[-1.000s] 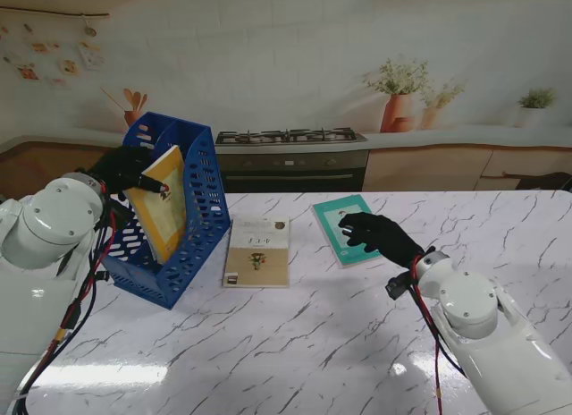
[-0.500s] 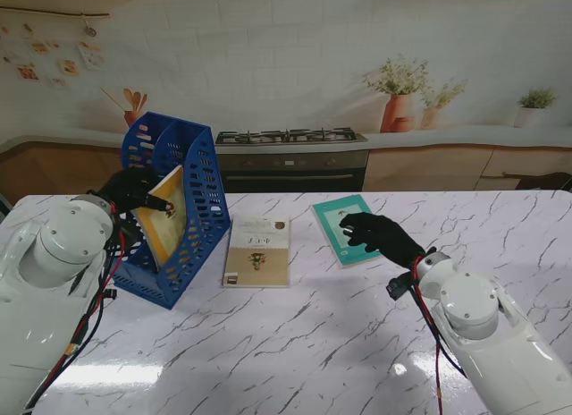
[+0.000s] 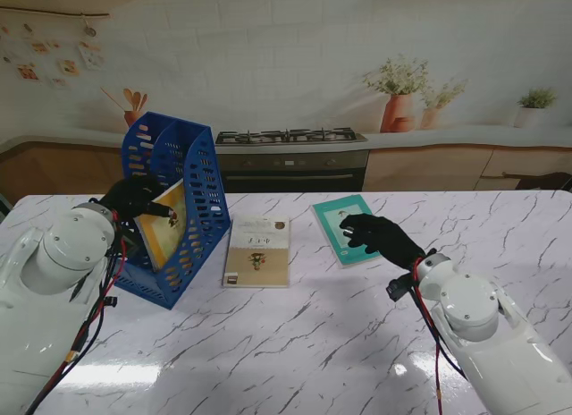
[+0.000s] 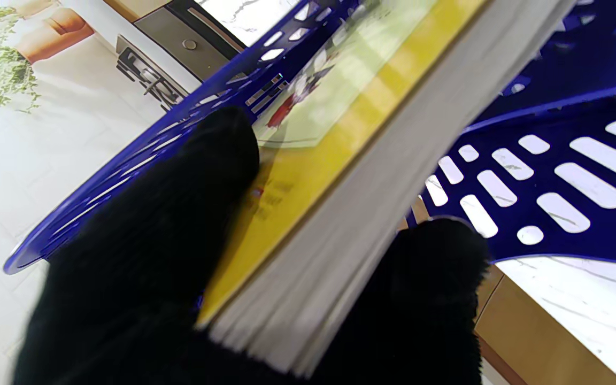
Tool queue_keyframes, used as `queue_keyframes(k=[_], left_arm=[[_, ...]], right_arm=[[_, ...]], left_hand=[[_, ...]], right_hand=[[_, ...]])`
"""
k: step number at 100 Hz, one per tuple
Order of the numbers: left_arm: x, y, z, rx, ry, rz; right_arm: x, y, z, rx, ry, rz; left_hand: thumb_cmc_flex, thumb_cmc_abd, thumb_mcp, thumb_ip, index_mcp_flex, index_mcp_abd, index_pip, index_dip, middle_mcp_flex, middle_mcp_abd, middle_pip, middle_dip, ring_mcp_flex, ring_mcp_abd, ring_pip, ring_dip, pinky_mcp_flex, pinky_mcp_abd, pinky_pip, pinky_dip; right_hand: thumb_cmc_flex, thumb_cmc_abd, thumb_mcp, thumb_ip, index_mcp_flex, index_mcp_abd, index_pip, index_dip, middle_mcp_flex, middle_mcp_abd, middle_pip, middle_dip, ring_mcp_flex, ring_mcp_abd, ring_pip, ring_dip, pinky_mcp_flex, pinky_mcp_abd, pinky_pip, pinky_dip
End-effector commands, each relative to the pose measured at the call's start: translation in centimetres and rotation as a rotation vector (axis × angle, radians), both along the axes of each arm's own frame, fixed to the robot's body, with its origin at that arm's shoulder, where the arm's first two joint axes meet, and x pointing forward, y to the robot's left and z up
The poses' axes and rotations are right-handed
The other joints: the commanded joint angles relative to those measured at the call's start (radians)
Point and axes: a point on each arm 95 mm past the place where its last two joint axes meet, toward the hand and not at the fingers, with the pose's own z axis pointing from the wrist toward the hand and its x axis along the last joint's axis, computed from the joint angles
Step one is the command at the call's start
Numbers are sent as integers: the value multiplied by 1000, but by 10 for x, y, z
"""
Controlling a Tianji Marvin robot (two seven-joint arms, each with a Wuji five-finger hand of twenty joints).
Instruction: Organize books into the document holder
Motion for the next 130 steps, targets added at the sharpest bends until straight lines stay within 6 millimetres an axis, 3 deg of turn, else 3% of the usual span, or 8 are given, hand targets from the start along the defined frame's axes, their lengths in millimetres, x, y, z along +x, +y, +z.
queue_keyframes(k=[1, 34, 42, 56, 72, 86, 106, 130], left_arm=[[-1, -5, 1, -27, 2, -26], [-6, -5, 1, -15, 14, -46], [-7, -5, 3, 2, 11, -49], [-10, -5, 8, 2, -6, -46], [-14, -7, 17, 16, -45, -48], [-19, -9, 29, 21, -83, -45], [-29, -14, 51, 32, -145, -39], [-42, -30, 72, 26, -253, -50]], right_arm=[[-2, 4, -3, 11, 6, 2], [-3, 3, -4, 12, 12, 3], [-3, 3, -5, 13, 14, 4], [-3, 3, -5, 15, 15, 3], [-3, 2, -5, 14, 14, 0], [-3, 1, -5, 15, 10, -2], [-3, 0, -4, 17, 2, -9], [-3, -2, -4, 17, -10, -16]], left_hand=[[39, 60, -7, 4, -43, -76, -22, -66, -46, 11, 51, -33, -19, 24, -18, -23, -40, 0, -3, 42], [24, 109, -110, 8, -48, -52, -271, -393, -169, 24, 129, -140, -168, 82, -96, -66, -262, 76, -73, 183], [1, 129, -119, 9, -48, -44, -342, -438, -203, 19, 146, -218, -223, 87, -143, -82, -335, 92, -131, 244], [-70, 178, -104, 12, -41, -14, -481, -500, -242, 14, 130, -242, -321, 122, -231, -115, -460, 119, -223, 270], [-124, 222, -113, 31, -26, -18, -578, -543, -273, -11, 93, -257, -419, 117, -350, -168, -628, 135, -384, 251], [-155, 244, -147, 34, -55, -15, -657, -575, -362, 5, 27, -284, -536, 100, -491, -234, -829, 118, -608, 164], [-160, 261, -210, 37, -78, -24, -740, -612, -427, 1, -27, -309, -605, 88, -593, -280, -928, 90, -767, 119], [-160, 279, -253, 39, -88, -25, -785, -630, -448, 0, -53, -319, -631, 81, -643, -316, -942, 64, -845, 105]], right_hand=[[-17, 15, -17, 42, 0, -23, -8, -2, -3, -37, -7, -9, -8, -13, -17, -6, -7, 107, 4, -7], [-6, 19, -33, 43, -2, -20, -9, -1, -8, -34, -7, -9, -14, -11, -21, -7, -11, 105, -3, -11], [-6, 18, -36, 44, 1, -21, -8, -1, -6, -34, -7, -9, -12, -9, -20, -8, -13, 106, -5, -11], [-8, 16, -38, 44, 3, -23, -8, -1, -2, -35, -9, -10, -9, -7, -21, -8, -12, 110, -6, -11], [-12, 13, -35, 45, 8, -25, -7, -1, 6, -34, -10, -11, -4, -4, -19, -8, -9, 113, -4, -9], [-16, 11, -31, 45, 10, -27, -6, -1, 10, -35, -10, -10, 1, -5, -18, -7, -7, 116, -2, -7], [-18, 16, -27, 44, 10, -27, -6, -2, 8, -38, -10, -9, -1, -8, -17, -6, -7, 114, 2, -6], [-13, 21, -32, 43, 4, -23, -7, -2, 1, -38, -9, -8, -7, -13, -18, -6, -9, 106, 0, -8]])
